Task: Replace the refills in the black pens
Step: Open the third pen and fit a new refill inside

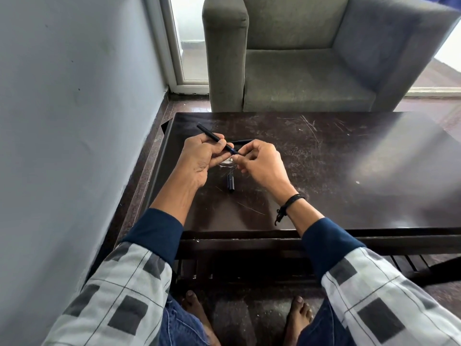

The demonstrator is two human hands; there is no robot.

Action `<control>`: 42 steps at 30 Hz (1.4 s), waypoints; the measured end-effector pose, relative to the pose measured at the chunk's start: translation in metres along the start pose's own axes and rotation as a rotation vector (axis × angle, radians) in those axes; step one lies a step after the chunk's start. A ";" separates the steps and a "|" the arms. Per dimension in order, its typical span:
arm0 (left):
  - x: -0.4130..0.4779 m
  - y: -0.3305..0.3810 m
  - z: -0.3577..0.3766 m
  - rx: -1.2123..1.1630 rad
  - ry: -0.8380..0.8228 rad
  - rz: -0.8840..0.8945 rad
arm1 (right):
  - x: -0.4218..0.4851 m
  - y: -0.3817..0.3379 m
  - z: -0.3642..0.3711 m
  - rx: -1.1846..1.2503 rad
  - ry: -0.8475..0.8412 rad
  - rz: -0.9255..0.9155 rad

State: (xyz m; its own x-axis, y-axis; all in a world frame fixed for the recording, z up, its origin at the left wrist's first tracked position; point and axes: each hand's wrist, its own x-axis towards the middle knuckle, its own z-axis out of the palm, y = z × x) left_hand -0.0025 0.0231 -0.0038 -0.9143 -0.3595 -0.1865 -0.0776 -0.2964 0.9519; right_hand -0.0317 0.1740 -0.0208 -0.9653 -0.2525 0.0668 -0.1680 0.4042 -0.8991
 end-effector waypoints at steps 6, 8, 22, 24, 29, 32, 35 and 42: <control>0.000 -0.001 0.001 -0.001 -0.003 -0.002 | -0.001 -0.001 -0.001 -0.004 -0.021 0.013; -0.001 0.000 0.001 -0.005 0.000 -0.001 | -0.001 -0.001 0.000 0.002 -0.028 -0.001; -0.001 0.001 0.001 0.009 0.018 -0.006 | 0.000 -0.002 0.000 -0.011 -0.029 -0.022; 0.000 0.002 0.000 0.001 0.029 -0.002 | 0.001 0.000 0.000 -0.044 -0.013 -0.020; -0.001 0.002 0.002 -0.006 0.025 -0.004 | 0.001 0.001 -0.001 0.010 -0.010 0.004; -0.001 0.003 0.002 -0.011 0.021 -0.002 | -0.001 -0.001 -0.002 -0.002 -0.034 0.007; -0.002 0.003 0.001 -0.005 0.018 -0.004 | 0.000 -0.003 -0.001 -0.012 -0.023 -0.005; -0.002 0.002 0.002 -0.002 0.007 -0.007 | -0.002 -0.003 -0.002 -0.039 -0.014 0.022</control>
State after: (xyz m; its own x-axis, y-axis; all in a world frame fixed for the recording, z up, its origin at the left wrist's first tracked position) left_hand -0.0016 0.0254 -0.0012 -0.9108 -0.3638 -0.1954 -0.0835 -0.3012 0.9499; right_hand -0.0298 0.1745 -0.0171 -0.9660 -0.2552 0.0413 -0.1550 0.4439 -0.8826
